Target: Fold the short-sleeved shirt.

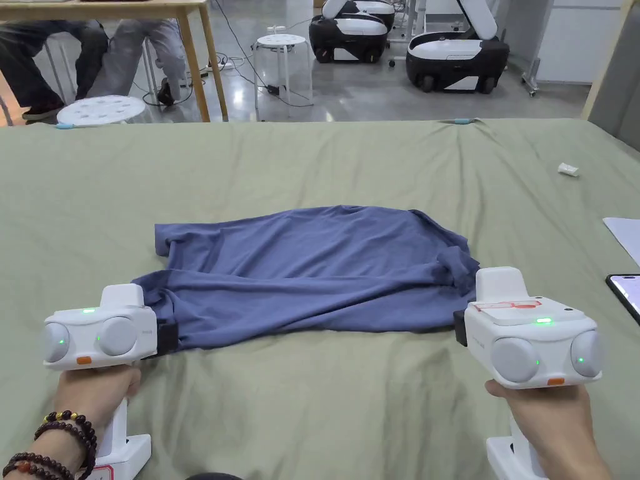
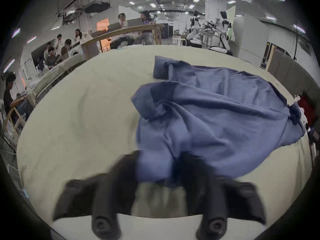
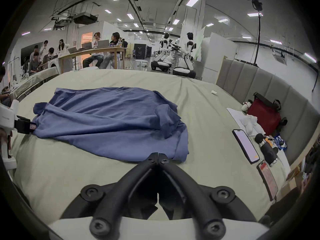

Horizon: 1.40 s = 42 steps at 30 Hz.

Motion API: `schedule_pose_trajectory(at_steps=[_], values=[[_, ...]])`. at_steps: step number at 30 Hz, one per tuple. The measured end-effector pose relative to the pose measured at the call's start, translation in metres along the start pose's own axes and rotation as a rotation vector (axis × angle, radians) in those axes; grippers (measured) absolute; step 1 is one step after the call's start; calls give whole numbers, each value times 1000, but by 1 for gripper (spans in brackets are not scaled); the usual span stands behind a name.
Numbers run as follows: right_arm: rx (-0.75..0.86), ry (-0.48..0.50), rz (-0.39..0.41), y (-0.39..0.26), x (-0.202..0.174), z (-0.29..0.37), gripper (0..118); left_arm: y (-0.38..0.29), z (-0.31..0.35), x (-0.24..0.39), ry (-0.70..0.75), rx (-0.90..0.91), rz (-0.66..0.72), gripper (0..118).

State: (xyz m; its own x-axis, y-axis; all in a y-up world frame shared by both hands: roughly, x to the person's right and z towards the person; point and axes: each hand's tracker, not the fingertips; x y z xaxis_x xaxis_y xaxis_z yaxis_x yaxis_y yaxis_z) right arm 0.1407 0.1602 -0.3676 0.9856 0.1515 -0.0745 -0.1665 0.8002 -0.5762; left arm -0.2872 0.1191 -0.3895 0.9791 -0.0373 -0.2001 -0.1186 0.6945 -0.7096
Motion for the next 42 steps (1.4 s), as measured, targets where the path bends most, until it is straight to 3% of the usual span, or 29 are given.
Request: schedule_pose_trajectory(at_steps=[4,8,9,11,12,13,16,20,24,26,27,42], values=[[0,-6,-12,2,8,2,0,0,8,12,28,6,-109,5],[-9,-4,-56,13,31,-9,1,7,15,6,14,15,-55,5],[-24,1,-61,17,37,-15,10,8,17,5,10,17,-50,4],[-91,17,-72,25,47,-34,80,9,19,3,4,23,-43,5],[-131,27,-68,28,51,-46,102,9,19,3,3,26,-42,5],[-146,48,-71,30,55,-58,107,9,19,3,4,28,-45,5],[-170,62,-82,37,57,-82,94,9,17,4,11,29,-52,4],[-263,58,-39,37,46,-110,90,10,17,6,16,28,-54,5],[-318,85,-58,25,33,-130,67,10,20,5,15,37,-58,5],[-274,68,31,26,28,-119,27,10,21,6,17,43,-60,5],[-271,84,24,27,28,-114,13,10,21,6,18,45,-61,5],[-201,50,31,13,34,-47,11,-11,72,-8,27,115,-127,5]])
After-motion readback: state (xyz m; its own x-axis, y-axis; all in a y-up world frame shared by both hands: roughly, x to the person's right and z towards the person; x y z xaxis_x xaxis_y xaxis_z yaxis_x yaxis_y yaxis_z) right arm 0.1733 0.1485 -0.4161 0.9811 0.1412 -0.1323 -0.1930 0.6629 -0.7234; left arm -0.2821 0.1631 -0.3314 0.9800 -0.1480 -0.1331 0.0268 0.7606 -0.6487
